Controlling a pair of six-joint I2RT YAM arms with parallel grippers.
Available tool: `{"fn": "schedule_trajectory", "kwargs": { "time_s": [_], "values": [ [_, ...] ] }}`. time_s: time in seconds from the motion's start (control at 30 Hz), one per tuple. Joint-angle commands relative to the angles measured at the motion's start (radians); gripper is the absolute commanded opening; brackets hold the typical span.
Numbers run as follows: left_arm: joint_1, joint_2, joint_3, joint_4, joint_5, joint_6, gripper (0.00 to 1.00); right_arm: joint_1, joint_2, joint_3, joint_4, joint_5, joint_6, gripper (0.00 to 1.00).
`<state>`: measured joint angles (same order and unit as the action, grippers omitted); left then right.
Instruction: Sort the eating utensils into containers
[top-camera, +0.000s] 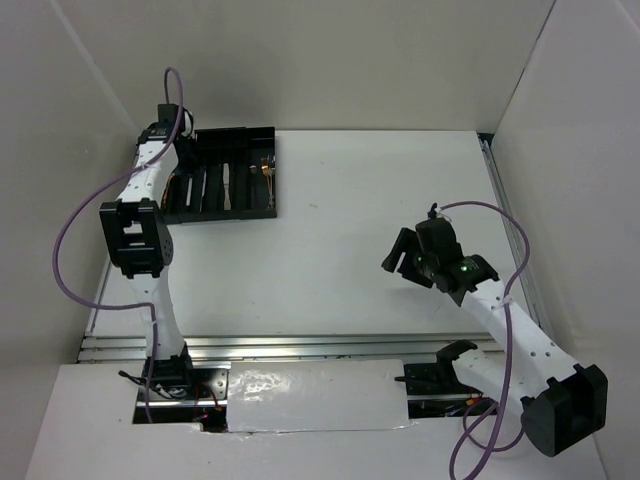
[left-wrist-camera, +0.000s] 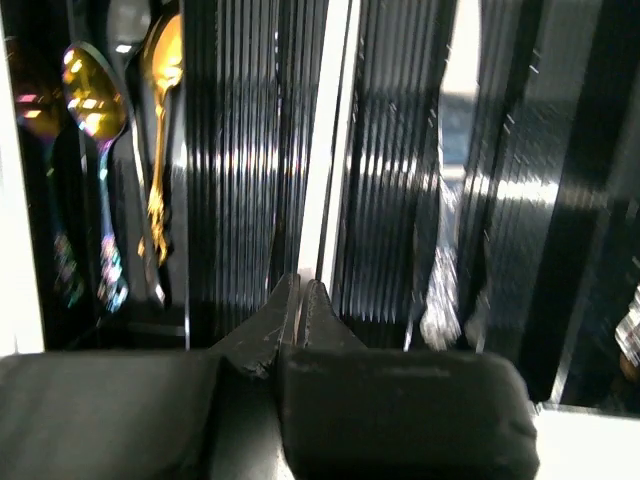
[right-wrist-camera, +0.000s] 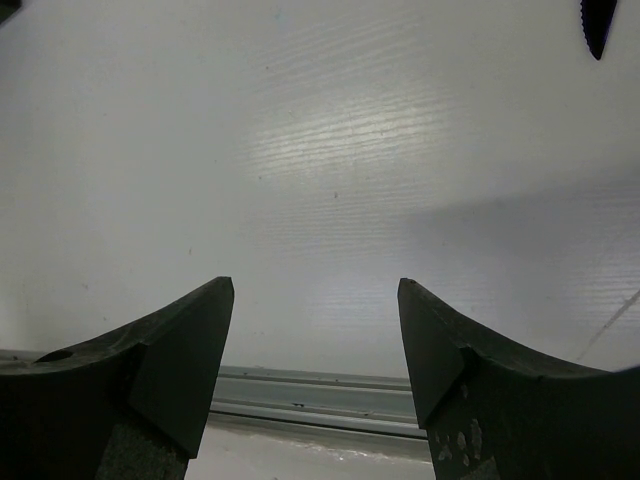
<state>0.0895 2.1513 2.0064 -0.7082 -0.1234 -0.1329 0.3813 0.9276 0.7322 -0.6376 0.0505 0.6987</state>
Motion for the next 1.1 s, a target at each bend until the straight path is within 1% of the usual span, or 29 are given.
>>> {"fn": "schedule_trajectory", "kwargs": {
  "time_s": [0.0, 0.1, 0.17, 0.27, 0.3, 0.33, 0.47, 0.57, 0.63, 0.73, 0.87, 1.03, 1.07],
  "values": [
    [0.004, 0.065, 0.061, 0.058, -0.025, 0.012, 0.00, -0.005, 0.029, 0.058, 0.016, 0.029, 0.013, 0.75],
    [0.007, 0.099, 0.072, 0.059, -0.033, 0.009, 0.00, -0.002, 0.054, 0.065, 0.016, 0.031, 0.024, 0.75],
    [0.009, 0.116, 0.065, 0.067, -0.058, -0.028, 0.00, -0.002, 0.071, 0.073, 0.015, 0.029, 0.031, 0.75],
    [0.029, 0.128, 0.038, 0.096, 0.011, -0.030, 0.00, 0.002, 0.088, 0.076, 0.015, 0.031, 0.039, 0.75],
    [0.029, 0.131, 0.037, 0.095, 0.019, -0.025, 0.00, 0.004, 0.092, 0.076, 0.013, 0.034, 0.041, 0.75],
    [0.029, 0.136, 0.040, 0.092, -0.004, -0.025, 0.00, 0.004, 0.094, 0.076, 0.015, 0.035, 0.039, 0.75],
    [0.023, 0.180, 0.103, 0.041, -0.047, -0.022, 0.00, 0.004, 0.114, 0.081, 0.016, 0.028, 0.030, 0.75],
    [0.019, 0.200, 0.143, 0.021, -0.019, -0.017, 0.00, 0.004, 0.126, 0.078, 0.016, 0.031, 0.027, 0.75],
    [0.019, 0.208, 0.169, 0.001, 0.001, -0.017, 0.02, 0.002, 0.132, 0.082, 0.018, 0.031, 0.024, 0.76],
    [0.012, 0.209, 0.163, 0.004, 0.008, -0.016, 0.02, 0.001, 0.131, 0.085, 0.016, 0.037, 0.019, 0.76],
    [-0.002, 0.216, 0.147, 0.001, -0.016, -0.014, 0.03, 0.001, 0.142, 0.087, 0.016, 0.045, 0.013, 0.76],
    [-0.002, 0.228, 0.161, -0.036, -0.051, -0.027, 0.18, -0.001, 0.143, 0.095, 0.016, 0.040, 0.018, 0.76],
    [-0.002, 0.222, 0.161, -0.039, -0.053, -0.033, 0.23, -0.002, 0.142, 0.098, 0.015, 0.035, 0.013, 0.76]
  ]
}}
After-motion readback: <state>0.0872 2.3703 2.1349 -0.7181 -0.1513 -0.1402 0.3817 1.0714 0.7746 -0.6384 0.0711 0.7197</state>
